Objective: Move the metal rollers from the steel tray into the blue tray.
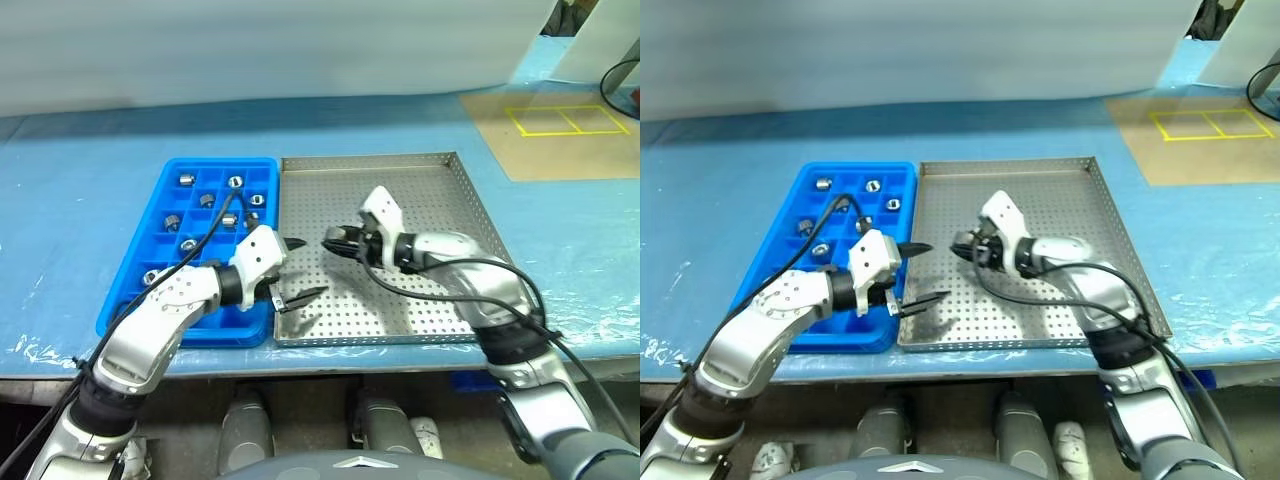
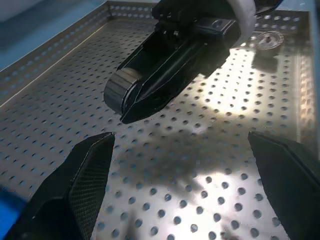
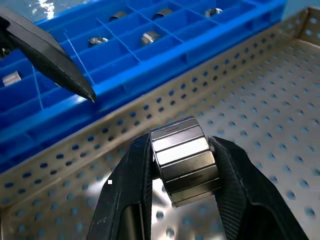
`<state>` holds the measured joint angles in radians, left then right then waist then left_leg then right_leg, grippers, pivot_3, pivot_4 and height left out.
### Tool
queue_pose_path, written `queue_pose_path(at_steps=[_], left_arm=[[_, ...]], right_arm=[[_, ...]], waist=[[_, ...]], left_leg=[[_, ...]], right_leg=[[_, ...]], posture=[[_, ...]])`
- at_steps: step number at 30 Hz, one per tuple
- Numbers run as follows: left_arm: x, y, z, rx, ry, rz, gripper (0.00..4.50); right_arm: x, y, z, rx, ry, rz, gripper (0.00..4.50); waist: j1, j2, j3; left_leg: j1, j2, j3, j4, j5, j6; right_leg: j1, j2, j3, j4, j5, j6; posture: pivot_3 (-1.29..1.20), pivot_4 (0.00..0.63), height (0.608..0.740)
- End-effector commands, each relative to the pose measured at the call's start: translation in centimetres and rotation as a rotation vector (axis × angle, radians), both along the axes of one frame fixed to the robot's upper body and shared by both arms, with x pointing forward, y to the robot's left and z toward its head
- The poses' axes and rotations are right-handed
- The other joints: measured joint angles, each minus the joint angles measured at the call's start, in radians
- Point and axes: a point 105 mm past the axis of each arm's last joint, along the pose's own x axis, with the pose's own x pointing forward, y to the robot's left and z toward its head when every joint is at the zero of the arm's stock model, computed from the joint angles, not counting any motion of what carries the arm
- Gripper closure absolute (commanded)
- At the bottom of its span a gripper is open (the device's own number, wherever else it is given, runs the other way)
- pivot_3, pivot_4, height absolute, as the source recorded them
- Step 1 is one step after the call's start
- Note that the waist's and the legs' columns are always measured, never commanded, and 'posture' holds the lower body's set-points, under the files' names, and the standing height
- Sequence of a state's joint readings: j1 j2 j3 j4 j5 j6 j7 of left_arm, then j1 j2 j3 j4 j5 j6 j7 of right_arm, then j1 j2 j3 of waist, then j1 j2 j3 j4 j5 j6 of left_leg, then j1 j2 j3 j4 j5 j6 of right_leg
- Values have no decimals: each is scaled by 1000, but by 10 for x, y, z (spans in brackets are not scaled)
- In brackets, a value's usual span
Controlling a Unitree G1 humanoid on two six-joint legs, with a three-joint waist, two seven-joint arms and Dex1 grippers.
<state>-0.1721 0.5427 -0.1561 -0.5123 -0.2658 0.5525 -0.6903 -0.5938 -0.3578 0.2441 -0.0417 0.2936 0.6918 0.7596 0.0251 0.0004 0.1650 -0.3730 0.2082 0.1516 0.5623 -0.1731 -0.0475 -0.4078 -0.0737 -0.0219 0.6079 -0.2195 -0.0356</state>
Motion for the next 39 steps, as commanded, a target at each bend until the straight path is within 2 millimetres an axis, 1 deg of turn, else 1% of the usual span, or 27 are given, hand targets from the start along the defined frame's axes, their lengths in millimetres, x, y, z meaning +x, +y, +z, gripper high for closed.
queue_pose_path(at_steps=[1, 6, 9, 12, 16, 25, 29, 34, 39], left_arm=[[-4, 11, 9, -4, -53, 111, 0], [-13, 22, 7, -30, -33, 234, 0], [-14, 29, 4, -17, -24, 297, 0], [-17, 33, 0, -5, -12, 344, 0], [-20, 33, 0, -7, -14, 354, 0], [-20, 33, 0, -9, -11, 366, 0], [-20, 32, 1, -8, -9, 362, 0], [-20, 33, 1, -6, -7, 363, 0], [-19, 34, 0, -4, -5, 366, 0]], right_arm=[[13, 24, 21, 42, -93, 39, 3216], [20, 51, 30, 82, -128, 95, 3216], [20, 61, 27, 75, -122, 133, 3216], [18, 70, 20, 48, -104, 178, 3216], [19, 73, 14, 17, -85, 195, 3216], [23, 85, 13, 7, -65, 191, 3216], [23, 88, 5, -30, -63, 197, 3216], [23, 85, -11, -121, -61, 194, 3216], [25, 80, -19, -184, -67, 193, 3216]], waist=[[13, 0, 0], [49, 0, 0], [71, 0, 0], [79, 0, 0], [84, 0, 0], [89, 0, 0], [100, 0, 0], [102, 0, 0], [103, 0, 0]], left_leg=[[0, 0, 0, 0, 0, 0], [-4, 0, -1, 0, 1, -2], [-9, 0, -2, 0, 2, -3], [-11, 0, -2, 0, 2, -3], [-11, 0, -2, 0, 2, -3], [-12, 0, -3, 0, 2, -4], [-12, 0, -3, 0, 2, -4], [-12, 0, -3, 0, 2, -4], [-12, 0, -3, 0, 2, -4]], right_leg=[[0, 0, 0, 0, 0, 0], [-3, 0, -1, -1, 0, 0], [-8, 0, -2, 0, 0, 0], [-9, 0, -2, 0, 0, 0], [-10, 0, -3, 0, 0, 0], [-11, 0, -3, 1, 0, 0], [-11, 0, -3, 1, 0, 0], [-11, 0, -3, 1, 0, 0], [-11, 0, -3, 2, 0, 0]], posture=[[122, 150, 740], [206, 150, 740], [246, 150, 740], [278, 150, 740], [293, 150, 740], [303, 150, 740], [299, 150, 740], [299, 150, 740], [294, 150, 740]])
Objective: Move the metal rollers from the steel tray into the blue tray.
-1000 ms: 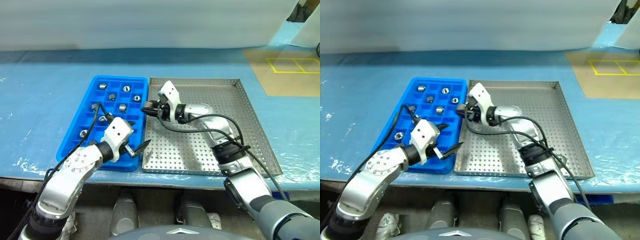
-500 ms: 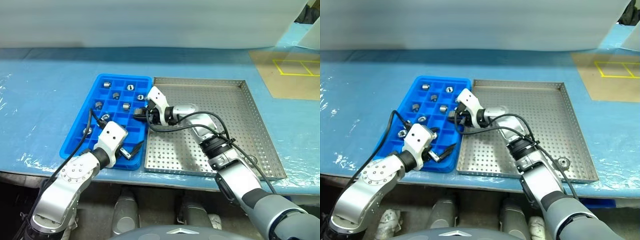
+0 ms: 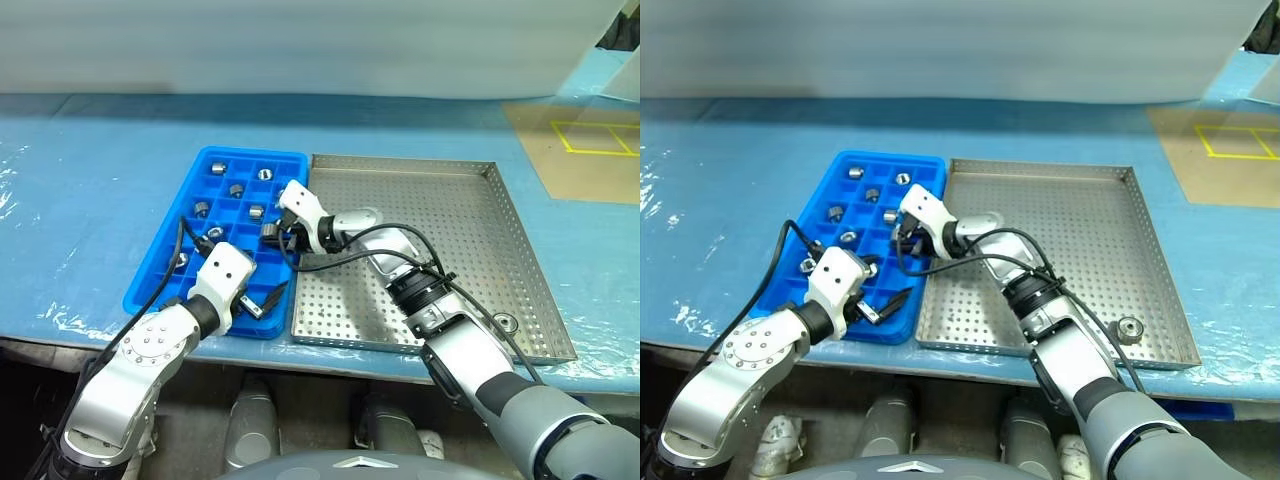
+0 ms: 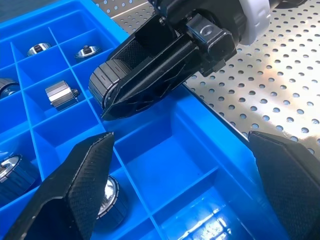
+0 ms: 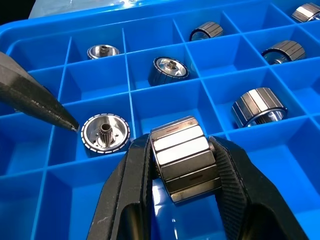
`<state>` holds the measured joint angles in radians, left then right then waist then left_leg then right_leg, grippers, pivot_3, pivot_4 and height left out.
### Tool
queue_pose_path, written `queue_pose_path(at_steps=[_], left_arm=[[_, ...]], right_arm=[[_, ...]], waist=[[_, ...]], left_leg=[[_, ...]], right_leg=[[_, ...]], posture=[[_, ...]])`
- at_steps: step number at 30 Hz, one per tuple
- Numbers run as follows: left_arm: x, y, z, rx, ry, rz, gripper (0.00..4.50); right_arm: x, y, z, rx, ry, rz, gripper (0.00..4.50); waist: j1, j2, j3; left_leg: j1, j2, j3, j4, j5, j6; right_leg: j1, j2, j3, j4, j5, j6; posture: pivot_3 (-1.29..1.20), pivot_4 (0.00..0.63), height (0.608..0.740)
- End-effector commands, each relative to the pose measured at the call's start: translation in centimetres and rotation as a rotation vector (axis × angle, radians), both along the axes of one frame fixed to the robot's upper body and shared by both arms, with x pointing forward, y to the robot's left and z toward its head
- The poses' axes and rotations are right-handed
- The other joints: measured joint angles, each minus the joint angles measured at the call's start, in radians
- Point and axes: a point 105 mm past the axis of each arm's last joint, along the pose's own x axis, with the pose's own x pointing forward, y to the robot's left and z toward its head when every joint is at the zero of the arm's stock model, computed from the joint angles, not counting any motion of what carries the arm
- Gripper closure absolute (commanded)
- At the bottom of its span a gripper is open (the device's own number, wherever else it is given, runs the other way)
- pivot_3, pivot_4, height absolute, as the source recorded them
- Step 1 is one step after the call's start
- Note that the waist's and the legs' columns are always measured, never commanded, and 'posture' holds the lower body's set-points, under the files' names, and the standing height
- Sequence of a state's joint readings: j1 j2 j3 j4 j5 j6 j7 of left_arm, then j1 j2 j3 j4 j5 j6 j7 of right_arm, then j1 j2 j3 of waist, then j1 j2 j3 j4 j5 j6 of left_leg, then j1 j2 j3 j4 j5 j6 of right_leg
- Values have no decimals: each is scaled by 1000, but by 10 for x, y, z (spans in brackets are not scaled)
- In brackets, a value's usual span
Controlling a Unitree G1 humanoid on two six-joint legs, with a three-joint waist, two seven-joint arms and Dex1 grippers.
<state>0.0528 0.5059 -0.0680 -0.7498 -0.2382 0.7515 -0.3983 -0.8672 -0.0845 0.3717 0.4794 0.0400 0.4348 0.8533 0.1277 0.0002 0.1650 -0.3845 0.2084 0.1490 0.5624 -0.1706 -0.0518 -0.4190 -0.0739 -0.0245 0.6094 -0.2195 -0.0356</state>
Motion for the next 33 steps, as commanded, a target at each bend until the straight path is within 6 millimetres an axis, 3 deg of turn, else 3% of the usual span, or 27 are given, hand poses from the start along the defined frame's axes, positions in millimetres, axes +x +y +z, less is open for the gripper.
queue_pose_path(at_steps=[1, 10, 17, 26, 33], left_arm=[[0, 0, 12, 1, -50, -2, 0], [9, -2, 17, -19, -65, -1, 0], [27, -19, 21, -44, -74, -103, 0], [45, -64, 24, -82, -78, -358, 0], [46, -87, 19, -82, -54, -544, 0]], right_arm=[[3, -4, -5, -64, -29, 2, 3216], [8, -15, -1, -40, -46, -28, 170], [11, -55, 10, 43, -24, -128, 77], [-12, -159, 9, -17, 32, -388, 77], [-39, -216, 14, -68, 68, -570, 77]], waist=[[0, 0, 0], [8, 0, 0], [7, 0, 0], [-45, 0, 0], [-108, 0, 0]], left_leg=[[0, 0, 0, 0, 0, 0], [1, 0, 0, 1, 1, -1], [1, -1, 0, 3, 1, -1], [1, -1, 1, 5, 1, -1], [5, -1, 3, 4, 1, -1]], right_leg=[[0, 0, 0, 0, 0, 0], [0, -1, 0, 3, 0, 0], [1, -1, 1, 6, 0, 0], [0, 0, 3, 7, 0, 1], [1, 1, 7, 8, 0, 0]], posture=[[294, 150, 740], [234, 150, 740], [83, 150, 740], [-158, 150, 740], [-302, 150, 740]])
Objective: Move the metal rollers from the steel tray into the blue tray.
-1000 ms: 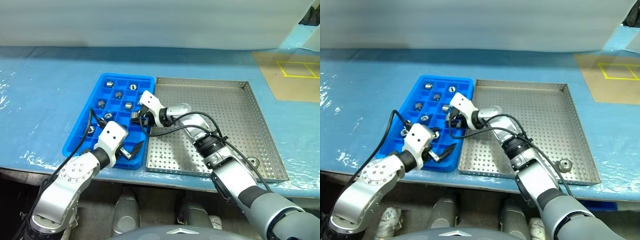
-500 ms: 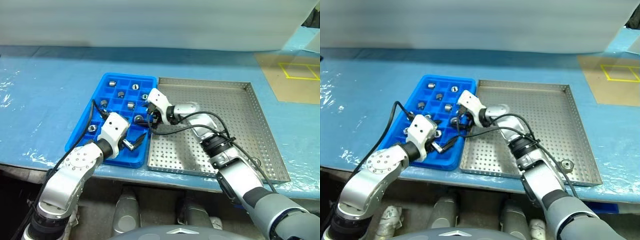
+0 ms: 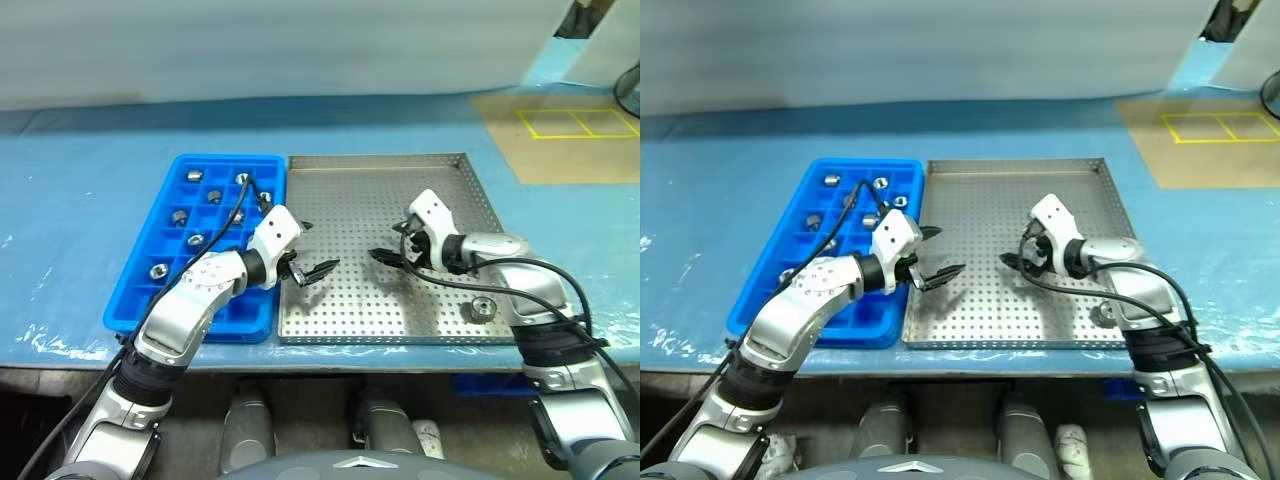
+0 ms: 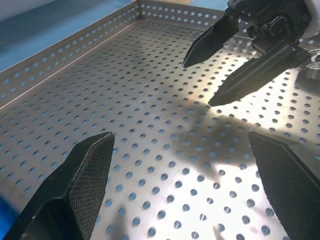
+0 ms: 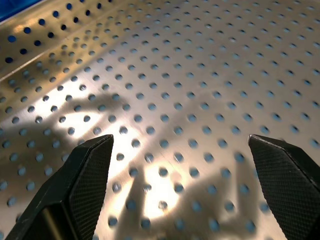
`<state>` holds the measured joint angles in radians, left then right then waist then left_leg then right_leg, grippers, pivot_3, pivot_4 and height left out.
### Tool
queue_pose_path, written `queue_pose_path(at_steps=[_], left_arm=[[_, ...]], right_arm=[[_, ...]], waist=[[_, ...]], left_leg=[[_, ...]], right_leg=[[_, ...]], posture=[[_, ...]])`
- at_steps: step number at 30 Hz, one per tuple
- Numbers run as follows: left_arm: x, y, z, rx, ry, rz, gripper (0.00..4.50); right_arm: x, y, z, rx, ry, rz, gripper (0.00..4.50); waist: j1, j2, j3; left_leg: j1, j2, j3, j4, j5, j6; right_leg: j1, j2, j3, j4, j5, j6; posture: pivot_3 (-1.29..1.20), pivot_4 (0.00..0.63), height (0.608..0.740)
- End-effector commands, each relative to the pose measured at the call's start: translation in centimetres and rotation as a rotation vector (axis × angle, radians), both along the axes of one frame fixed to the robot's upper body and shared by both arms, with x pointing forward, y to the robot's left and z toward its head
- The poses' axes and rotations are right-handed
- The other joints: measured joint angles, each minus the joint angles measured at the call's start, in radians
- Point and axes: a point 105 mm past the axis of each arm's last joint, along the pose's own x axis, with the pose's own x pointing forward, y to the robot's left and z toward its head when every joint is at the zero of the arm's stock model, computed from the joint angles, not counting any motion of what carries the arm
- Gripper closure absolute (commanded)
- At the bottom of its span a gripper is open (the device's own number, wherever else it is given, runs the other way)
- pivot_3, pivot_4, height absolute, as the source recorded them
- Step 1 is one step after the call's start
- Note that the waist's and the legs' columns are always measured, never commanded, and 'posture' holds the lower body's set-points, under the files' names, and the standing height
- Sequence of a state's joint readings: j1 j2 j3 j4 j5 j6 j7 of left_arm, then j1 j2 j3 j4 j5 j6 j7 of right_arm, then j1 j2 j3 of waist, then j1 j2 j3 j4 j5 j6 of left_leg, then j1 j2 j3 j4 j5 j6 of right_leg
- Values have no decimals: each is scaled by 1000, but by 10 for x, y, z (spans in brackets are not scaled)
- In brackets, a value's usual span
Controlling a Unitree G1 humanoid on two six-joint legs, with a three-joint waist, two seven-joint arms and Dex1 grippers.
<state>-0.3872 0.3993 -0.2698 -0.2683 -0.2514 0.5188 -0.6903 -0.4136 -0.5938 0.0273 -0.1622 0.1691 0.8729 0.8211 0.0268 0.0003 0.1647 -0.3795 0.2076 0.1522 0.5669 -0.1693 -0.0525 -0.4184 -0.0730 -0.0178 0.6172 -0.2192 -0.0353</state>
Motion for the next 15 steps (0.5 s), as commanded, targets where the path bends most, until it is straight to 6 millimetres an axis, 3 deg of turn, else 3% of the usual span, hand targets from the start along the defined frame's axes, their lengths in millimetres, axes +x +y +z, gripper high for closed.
queue_pose_path(at_steps=[1, 15], left_arm=[[-4, -12, 4, -5, -27, -118, 0], [-5, -34, -6, 13, -22, -301, 0]], right_arm=[[-13, -17, 19, 4, -37, -56, 77], [-64, -67, 12, -94, 117, -231, 77]], waist=[[-10, 0, 0], [-47, 0, 0]], left_leg=[[0, 0, 0, 0, 0, 0], [4, -1, 5, 1, -5, 8]], right_leg=[[0, 0, 0, 0, 0, 0], [5, 0, 5, -4, 0, 1]], posture=[[-302, 150, 740], [-436, 150, 740]])
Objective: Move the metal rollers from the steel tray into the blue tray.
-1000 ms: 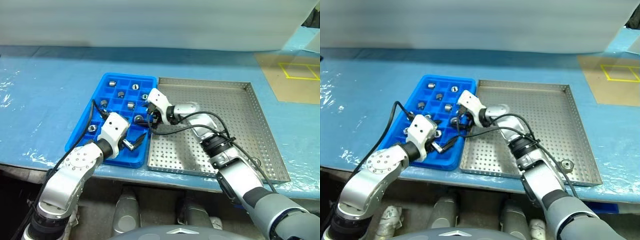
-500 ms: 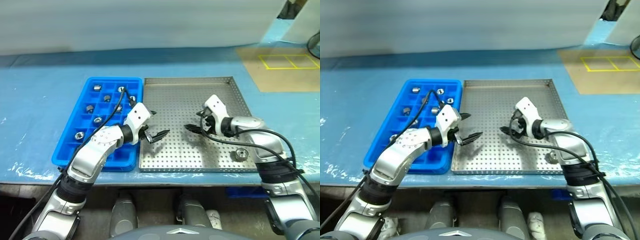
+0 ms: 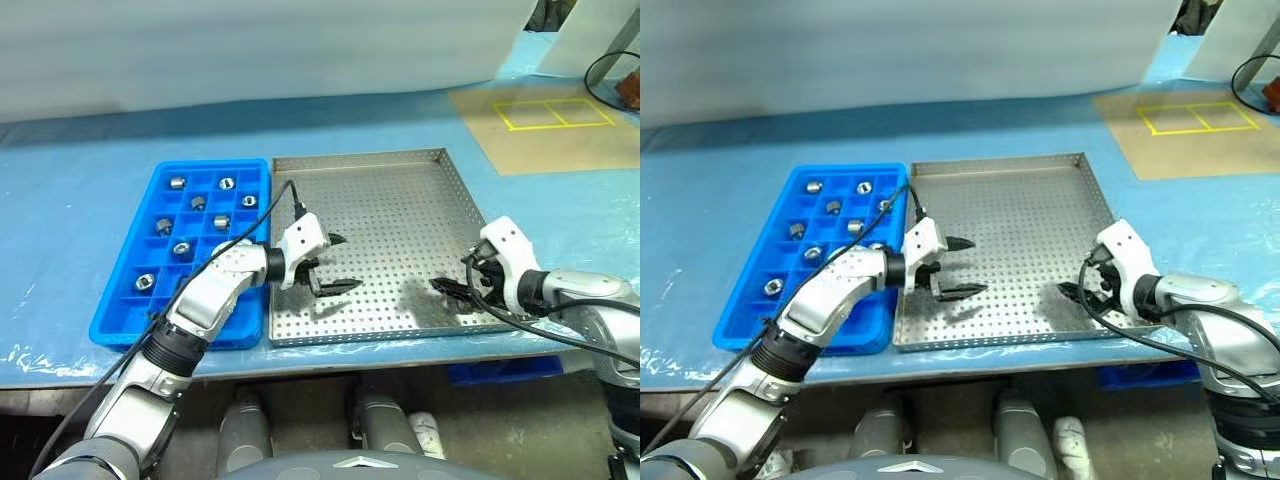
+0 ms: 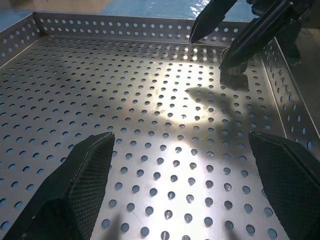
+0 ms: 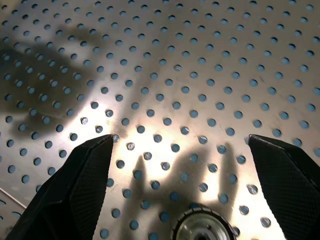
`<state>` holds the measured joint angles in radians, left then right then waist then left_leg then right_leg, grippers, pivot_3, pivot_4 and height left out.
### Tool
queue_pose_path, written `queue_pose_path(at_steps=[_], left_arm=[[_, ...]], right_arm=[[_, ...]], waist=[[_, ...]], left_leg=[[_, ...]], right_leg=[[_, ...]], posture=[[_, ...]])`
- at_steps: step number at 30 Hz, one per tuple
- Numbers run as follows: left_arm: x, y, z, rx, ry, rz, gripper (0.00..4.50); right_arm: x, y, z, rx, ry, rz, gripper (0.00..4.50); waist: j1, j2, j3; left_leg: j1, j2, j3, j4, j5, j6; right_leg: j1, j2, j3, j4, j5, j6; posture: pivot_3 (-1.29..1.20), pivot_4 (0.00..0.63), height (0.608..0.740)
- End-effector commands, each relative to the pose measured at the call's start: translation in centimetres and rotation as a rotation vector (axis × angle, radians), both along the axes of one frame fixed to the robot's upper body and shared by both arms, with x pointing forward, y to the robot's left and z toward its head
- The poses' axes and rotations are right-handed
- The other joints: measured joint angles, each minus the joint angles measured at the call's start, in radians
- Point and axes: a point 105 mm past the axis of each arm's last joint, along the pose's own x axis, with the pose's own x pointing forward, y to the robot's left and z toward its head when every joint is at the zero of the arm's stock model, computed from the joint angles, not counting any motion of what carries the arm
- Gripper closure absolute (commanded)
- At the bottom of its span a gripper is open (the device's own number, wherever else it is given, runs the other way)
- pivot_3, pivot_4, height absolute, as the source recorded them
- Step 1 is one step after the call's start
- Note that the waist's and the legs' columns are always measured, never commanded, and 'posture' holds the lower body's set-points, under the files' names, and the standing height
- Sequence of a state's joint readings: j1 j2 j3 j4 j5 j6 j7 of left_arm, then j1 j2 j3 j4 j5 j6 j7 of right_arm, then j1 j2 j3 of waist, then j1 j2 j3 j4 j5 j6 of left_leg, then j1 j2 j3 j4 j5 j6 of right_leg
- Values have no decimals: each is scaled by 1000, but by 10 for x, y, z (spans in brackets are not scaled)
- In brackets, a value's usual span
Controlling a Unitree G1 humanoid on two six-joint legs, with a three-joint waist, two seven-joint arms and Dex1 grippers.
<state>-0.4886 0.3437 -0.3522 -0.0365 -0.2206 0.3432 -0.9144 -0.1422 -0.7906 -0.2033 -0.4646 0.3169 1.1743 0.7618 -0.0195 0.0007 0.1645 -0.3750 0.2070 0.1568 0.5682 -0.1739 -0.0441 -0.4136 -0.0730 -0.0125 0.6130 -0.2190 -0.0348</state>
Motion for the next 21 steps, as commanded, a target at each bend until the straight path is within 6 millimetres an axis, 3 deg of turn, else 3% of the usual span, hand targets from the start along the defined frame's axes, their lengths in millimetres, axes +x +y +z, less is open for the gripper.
queue_pose_path(at_steps=[1, 16, 21], left_arm=[[-3, -6, 8, -17, -38, -44, 0], [-7, -8, 9, -10, -43, -65, 0], [-7, -8, 10, -16, -41, -63, 0]], right_arm=[[-7, -6, 11, -27, -12, -20, 77], [-24, -24, -20, -101, 154, -98, 77], [-17, -21, -25, -74, 150, -106, 77]], waist=[[-2, 0, 0], [-17, 0, 0], [-19, 0, 0]], left_leg=[[1, 0, 0, 0, 0, 0], [5, 0, 1, -2, -2, 3], [5, 0, 1, -2, -2, 3]], right_leg=[[1, 0, 0, -1, 0, 0], [7, 0, 0, -7, 0, 0], [7, 0, 0, -7, 0, 1]], posture=[[-439, 150, 740], [-432, 150, 740], [-429, 150, 740]])
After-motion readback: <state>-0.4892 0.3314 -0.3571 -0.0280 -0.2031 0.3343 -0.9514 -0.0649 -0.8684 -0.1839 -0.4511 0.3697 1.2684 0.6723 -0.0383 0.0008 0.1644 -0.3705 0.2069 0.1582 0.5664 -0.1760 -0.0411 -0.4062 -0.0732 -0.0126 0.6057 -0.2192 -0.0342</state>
